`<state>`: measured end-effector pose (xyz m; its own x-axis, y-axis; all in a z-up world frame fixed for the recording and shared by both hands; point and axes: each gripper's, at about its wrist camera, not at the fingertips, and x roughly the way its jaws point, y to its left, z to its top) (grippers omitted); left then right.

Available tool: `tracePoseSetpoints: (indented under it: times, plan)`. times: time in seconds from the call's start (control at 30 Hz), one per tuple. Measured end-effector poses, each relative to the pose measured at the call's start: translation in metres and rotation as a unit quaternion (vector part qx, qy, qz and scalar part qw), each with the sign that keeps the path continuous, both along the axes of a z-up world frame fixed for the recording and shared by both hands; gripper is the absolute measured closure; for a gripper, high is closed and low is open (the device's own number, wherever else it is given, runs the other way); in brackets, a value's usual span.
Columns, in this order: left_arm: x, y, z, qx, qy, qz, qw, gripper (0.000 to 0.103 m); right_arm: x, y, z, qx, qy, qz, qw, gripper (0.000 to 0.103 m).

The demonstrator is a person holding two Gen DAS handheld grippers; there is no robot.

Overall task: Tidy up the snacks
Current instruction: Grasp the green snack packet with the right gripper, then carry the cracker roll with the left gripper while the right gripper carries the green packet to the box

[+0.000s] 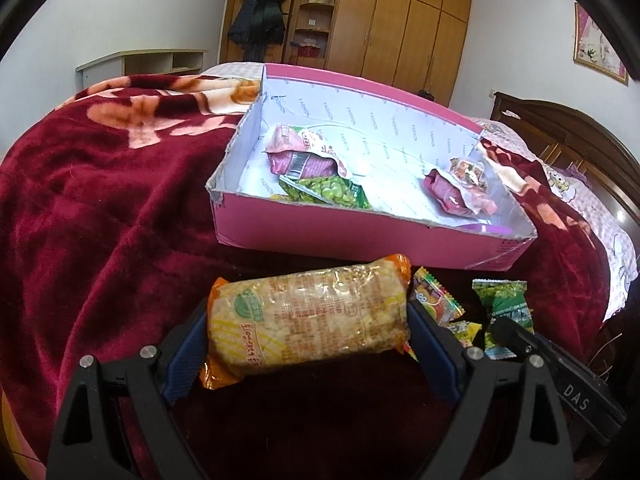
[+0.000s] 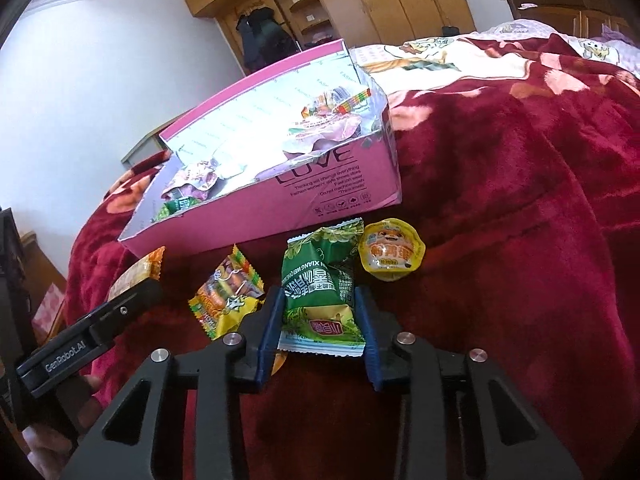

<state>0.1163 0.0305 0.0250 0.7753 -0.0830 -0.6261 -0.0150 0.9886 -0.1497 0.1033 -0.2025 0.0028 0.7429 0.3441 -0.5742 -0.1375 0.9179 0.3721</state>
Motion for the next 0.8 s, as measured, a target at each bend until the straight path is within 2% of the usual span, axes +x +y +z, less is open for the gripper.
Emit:
tracePoseSetpoints:
  times: [0.8]
  plan:
    - [-0.013,-0.014,0.036,0.011,-0.044,-0.021,0.9987,0.009,-0.032,0.004,0.040,-0.005,-0.058,0.021,0.998,0.067]
